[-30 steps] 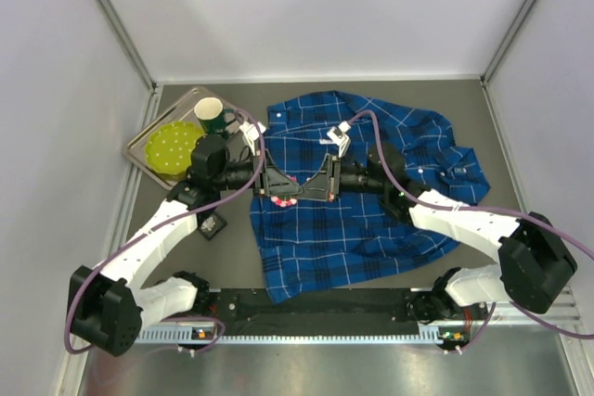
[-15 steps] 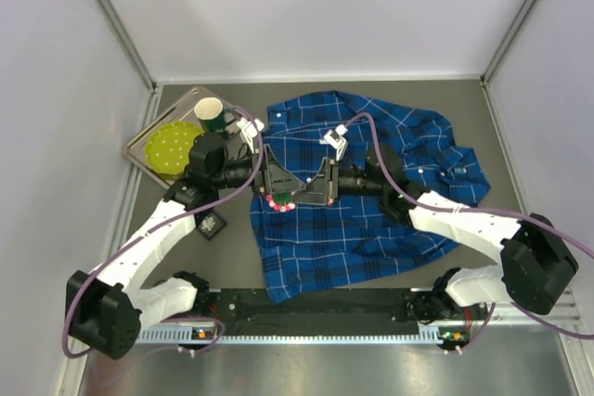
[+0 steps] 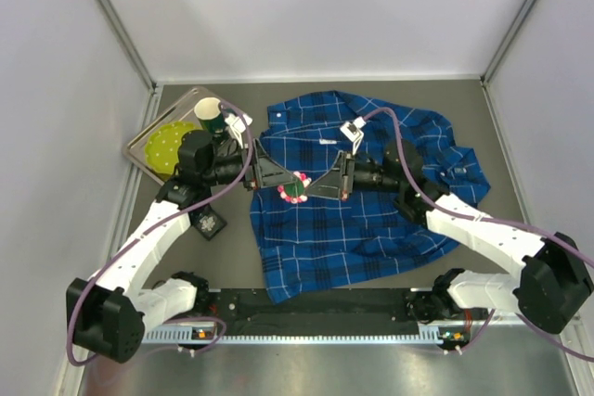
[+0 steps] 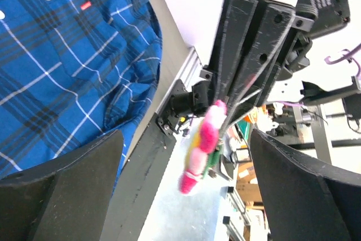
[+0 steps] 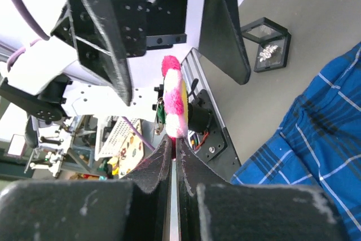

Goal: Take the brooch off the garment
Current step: Pass from the left arm to the right

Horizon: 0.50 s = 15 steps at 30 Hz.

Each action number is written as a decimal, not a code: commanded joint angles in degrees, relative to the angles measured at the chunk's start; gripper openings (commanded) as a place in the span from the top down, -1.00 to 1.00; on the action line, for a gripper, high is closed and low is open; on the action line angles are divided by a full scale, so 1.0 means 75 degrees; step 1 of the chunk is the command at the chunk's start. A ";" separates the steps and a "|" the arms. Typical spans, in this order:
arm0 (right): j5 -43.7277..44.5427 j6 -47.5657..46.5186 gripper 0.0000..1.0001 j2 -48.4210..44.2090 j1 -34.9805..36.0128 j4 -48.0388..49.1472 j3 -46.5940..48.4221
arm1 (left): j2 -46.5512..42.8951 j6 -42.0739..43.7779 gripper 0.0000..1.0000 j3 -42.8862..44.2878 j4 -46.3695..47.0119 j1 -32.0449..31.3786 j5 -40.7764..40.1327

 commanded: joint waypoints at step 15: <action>0.0084 -0.0656 1.00 -0.0188 -0.0158 -0.0760 0.0454 | 0.0299 0.0805 -0.66 0.0613 -0.0810 -0.0333 0.0500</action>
